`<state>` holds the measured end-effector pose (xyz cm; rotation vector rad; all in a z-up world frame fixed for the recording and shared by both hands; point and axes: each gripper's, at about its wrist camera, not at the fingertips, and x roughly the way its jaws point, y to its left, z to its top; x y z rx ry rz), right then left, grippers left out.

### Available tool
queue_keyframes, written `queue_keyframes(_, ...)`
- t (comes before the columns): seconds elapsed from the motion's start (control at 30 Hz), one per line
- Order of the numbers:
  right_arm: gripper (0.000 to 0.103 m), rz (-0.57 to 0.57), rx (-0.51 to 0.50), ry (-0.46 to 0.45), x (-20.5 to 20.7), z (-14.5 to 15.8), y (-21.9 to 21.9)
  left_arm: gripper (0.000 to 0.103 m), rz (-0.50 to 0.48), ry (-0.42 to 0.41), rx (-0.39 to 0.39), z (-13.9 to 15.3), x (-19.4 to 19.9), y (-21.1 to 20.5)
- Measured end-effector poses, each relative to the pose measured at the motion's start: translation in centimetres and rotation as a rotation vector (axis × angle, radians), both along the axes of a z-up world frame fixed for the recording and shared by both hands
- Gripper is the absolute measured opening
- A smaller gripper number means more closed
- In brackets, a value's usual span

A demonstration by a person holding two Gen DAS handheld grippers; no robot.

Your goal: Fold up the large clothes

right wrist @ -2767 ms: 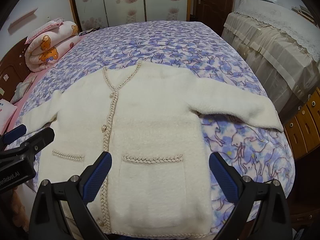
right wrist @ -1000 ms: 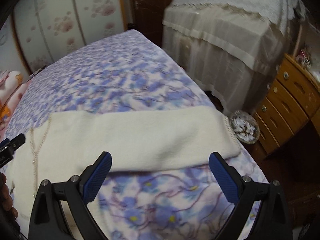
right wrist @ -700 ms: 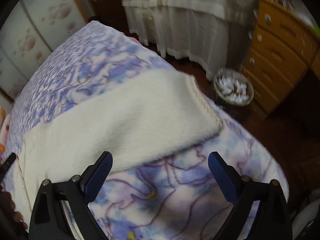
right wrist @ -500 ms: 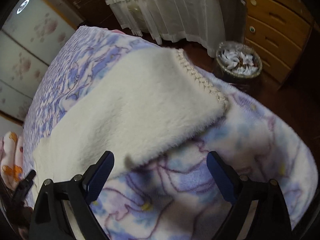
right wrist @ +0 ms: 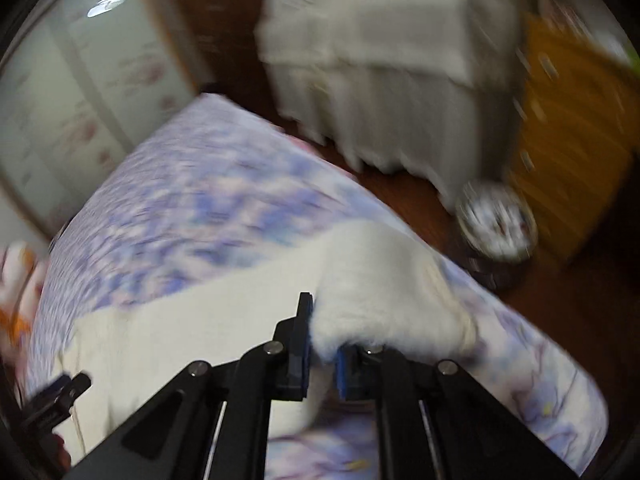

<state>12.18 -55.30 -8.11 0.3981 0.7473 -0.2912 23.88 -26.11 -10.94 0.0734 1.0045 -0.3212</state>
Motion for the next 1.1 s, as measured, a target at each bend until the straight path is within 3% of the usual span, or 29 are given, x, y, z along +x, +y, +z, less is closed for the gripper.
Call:
queue_keyframes(0.13,0.009,0.220,-0.082,-0.052,0.9,3.6,8.5,0.089,0.056,-0.014,-0.034,2.2,-1.6,4.6)
queue_keyframes(0.23,0.009,0.367,-0.110,-0.044,1.3,3.4,14.8,0.089,0.103,-0.017,-0.048,2.8,-3.0,8.7)
queue_keyframes(0.37,0.016,0.498,-0.139,0.078,2.4,-1.0,21.9,0.089,0.141,0.006,-0.034,1.4,-4.1,12.8)
queue_keyframes(0.43,0.028,0.563,-0.111,0.141,2.6,-3.9,24.0,0.089,0.156,0.044,-0.029,-0.2,-4.4,14.3)
queue_keyframes(0.5,0.034,0.599,-0.110,0.228,2.5,-6.8,25.7,0.089,0.162,0.097,-0.051,-1.9,-4.5,15.4)
queue_keyframes(0.6,0.038,0.599,-0.111,0.266,1.5,-8.2,26.1,0.089,0.157,0.146,-0.101,-3.6,-4.8,16.1)
queue_keyframes(0.77,0.044,0.571,-0.009,0.222,-0.1,-7.1,24.7,0.089,0.116,0.182,-0.182,-5.2,-4.9,15.1)
queue_keyframes(0.9,0.046,0.525,0.012,0.216,-1.3,-6.6,23.1,0.089,0.065,0.219,-0.261,-5.7,-4.6,12.6)
queue_keyframes(1.1,0.046,0.468,0.087,0.232,-2.9,-7.3,20.8,0.089,0.027,0.301,-0.298,-8.2,-3.3,8.9)
